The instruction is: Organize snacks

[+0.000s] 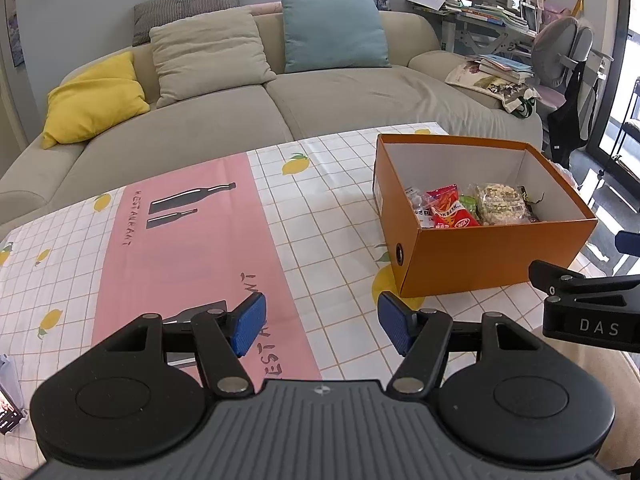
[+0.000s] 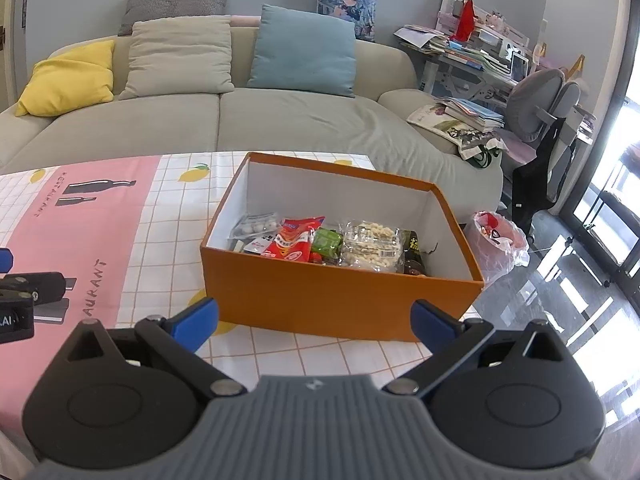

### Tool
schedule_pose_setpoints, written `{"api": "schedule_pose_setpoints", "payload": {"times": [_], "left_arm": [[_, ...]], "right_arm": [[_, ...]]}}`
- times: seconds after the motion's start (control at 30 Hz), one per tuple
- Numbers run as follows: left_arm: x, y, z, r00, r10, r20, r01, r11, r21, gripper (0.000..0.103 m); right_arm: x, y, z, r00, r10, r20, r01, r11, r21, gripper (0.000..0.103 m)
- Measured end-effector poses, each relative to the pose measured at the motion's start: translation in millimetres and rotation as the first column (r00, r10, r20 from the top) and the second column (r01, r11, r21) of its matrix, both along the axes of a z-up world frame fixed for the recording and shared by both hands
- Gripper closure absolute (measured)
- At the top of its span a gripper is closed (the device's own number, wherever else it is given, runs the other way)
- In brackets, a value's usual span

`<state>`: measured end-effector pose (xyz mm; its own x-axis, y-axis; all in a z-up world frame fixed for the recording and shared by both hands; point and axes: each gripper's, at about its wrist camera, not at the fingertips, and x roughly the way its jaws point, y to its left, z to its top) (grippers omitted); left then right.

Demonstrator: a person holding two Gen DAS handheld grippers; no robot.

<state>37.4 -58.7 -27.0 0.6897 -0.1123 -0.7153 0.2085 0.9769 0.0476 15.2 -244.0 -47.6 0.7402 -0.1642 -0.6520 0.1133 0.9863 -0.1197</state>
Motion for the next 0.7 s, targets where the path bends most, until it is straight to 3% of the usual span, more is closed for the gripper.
{"api": "schedule_pose_setpoints", "payload": {"times": [0.7], "left_arm": [[-1.7,4.3,-1.2,1.0,0.018,-0.005,-0.018,1.0,-0.016,0.028]], "right_arm": [[-1.7,5.1,0.4,1.0,0.024,-0.002,-0.024,1.0,-0.01,0.003]]}}
